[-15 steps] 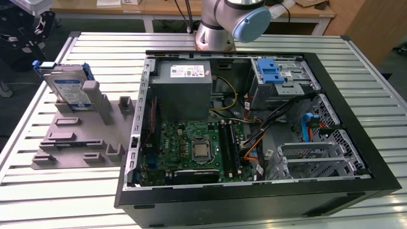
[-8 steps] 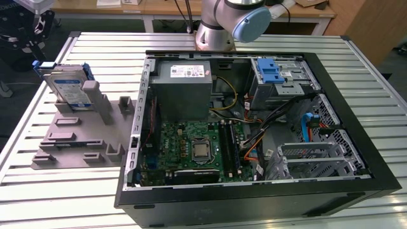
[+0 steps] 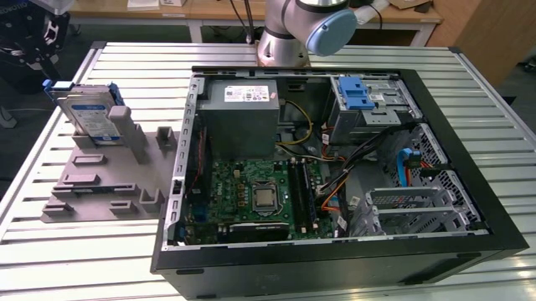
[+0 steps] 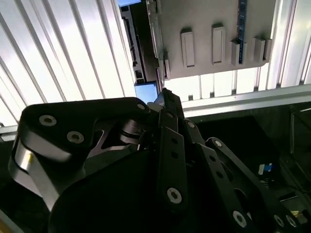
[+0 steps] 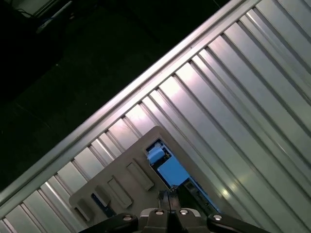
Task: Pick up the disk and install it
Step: 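Pick up the disk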
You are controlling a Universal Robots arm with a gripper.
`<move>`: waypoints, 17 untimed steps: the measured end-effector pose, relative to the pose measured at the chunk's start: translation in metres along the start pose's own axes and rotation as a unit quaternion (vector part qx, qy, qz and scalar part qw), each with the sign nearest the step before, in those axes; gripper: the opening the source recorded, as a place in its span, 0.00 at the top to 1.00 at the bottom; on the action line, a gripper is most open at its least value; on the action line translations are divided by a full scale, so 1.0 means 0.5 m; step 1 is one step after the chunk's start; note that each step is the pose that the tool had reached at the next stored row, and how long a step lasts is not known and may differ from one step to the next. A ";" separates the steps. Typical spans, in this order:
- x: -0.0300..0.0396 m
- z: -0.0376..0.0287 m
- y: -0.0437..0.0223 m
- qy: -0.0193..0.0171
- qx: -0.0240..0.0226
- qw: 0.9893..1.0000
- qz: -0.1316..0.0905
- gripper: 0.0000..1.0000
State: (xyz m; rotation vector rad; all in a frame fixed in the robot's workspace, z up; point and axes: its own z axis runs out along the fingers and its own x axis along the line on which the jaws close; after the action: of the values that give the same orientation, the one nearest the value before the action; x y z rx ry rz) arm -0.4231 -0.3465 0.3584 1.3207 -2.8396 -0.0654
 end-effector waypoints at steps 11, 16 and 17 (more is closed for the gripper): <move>0.000 0.000 0.000 0.002 0.000 0.999 -0.043 0.89; 0.000 0.000 0.000 0.002 0.000 0.999 -0.043 0.89; 0.000 0.000 0.000 0.002 0.000 0.999 -0.043 0.89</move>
State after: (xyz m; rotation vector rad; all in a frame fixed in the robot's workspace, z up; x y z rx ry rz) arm -0.4231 -0.3465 0.3584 1.4418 -2.7780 -0.0646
